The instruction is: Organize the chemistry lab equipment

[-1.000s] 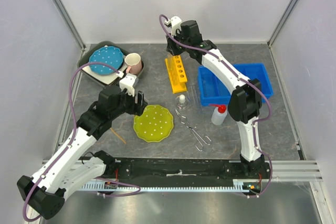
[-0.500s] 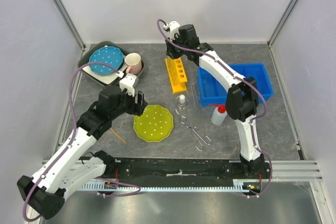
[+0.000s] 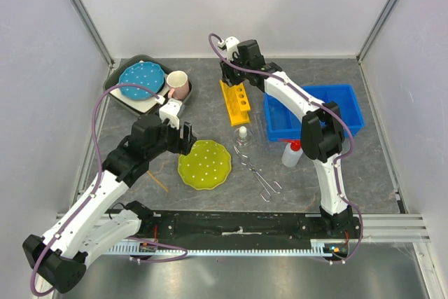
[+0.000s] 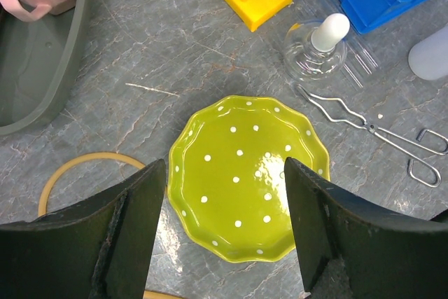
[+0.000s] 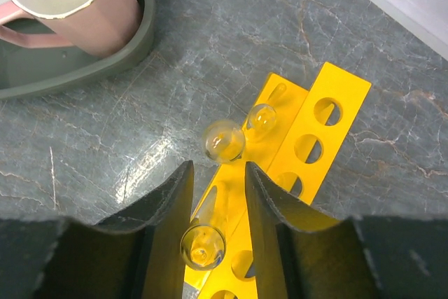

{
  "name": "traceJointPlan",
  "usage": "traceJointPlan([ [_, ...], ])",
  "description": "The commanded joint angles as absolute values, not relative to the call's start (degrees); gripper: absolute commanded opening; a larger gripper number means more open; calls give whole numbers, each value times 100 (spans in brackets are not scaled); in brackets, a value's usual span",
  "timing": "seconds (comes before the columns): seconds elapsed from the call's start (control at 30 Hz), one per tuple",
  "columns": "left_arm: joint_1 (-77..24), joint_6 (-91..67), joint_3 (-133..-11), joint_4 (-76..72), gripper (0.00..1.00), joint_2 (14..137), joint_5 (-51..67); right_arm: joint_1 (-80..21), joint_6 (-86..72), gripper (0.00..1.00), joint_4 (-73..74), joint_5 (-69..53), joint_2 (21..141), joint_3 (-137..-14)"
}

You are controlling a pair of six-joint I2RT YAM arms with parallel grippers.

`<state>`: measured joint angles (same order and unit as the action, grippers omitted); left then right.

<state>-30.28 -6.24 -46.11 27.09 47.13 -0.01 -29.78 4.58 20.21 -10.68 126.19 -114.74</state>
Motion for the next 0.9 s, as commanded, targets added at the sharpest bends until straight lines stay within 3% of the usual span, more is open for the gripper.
traceJointPlan([
  [0.0, -3015, -404, -4597, 2487, 75, 4623, -35, -2988, 492, 44, 1837, -1195, 12226, -11391],
  [0.4, -3015, -413, -4588, 2487, 75, 4544, -26, -2988, 1422, 81, 2162, -1257, 10627, -10267],
  [0.53, -3015, -413, -4579, 2487, 75, 4509, -35, -2918, 1766, 98, 2583, -1397, 10547, -9976],
  [0.87, -3015, -404, -4570, 2487, 75, 4491, 105, -2417, 1468, 98, 2891, -1547, 11152, -9703],
])
